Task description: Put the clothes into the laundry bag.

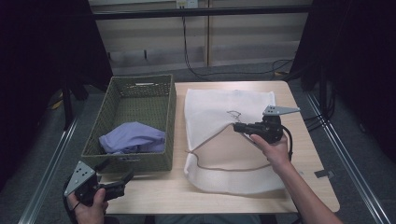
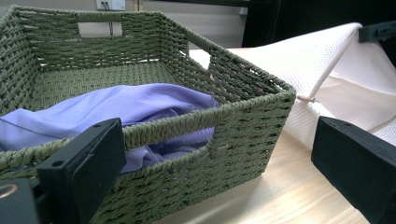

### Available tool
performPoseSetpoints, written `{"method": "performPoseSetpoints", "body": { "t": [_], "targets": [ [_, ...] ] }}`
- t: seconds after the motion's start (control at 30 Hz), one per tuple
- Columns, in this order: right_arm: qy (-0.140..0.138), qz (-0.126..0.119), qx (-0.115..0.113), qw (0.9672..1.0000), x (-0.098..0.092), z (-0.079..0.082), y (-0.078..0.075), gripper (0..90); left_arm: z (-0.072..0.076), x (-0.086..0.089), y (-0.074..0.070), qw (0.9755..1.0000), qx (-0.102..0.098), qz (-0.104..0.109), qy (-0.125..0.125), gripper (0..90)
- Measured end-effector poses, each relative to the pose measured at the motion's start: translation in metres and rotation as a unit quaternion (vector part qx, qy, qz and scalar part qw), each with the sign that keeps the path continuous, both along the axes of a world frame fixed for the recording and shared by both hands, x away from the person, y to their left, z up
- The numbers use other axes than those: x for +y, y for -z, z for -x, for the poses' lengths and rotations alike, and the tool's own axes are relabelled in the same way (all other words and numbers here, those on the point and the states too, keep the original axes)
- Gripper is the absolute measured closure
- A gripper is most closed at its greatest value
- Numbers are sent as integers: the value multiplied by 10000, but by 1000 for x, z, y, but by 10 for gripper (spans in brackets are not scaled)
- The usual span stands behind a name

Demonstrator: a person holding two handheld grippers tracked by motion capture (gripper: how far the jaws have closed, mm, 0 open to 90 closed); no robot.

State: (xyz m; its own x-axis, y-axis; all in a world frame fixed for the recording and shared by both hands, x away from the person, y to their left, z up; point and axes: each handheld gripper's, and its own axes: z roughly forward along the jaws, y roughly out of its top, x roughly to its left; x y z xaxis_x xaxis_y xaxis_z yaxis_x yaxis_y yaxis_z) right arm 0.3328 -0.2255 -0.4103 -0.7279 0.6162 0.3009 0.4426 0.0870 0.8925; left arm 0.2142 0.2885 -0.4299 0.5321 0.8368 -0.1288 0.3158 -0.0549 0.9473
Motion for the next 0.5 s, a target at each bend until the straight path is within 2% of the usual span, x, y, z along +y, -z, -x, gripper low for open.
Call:
{"method": "performPoseSetpoints", "body": {
  "t": [0.1,0.23,0.33,0.37,0.43,0.47,0.5],
  "targets": [
    [-88,33,152,9998,0,-5,-4,893,0,0,0,10000,1,-18,4,30],
    [-16,10,130,9999,2,-9,-9,892,-1,-2,1,10000,30,-46,19,30],
    [-7,-57,134,9999,2,-12,-11,893,-1,-3,1,10000,40,-61,-5,30],
    [-8,-184,139,9997,1,-13,-11,892,-1,-2,0,10000,48,-68,45,30],
    [-55,-186,237,9995,2,-14,-11,892,-1,-2,-1,9999,42,-130,29,30],
    [-59,-201,216,9995,1,-13,-11,892,-2,-2,-4,9995,5,-305,37,32],
    [-90,-237,249,9994,1,-12,-12,892,-3,-1,-6,9996,10,-277,83,36]
  ]
}}
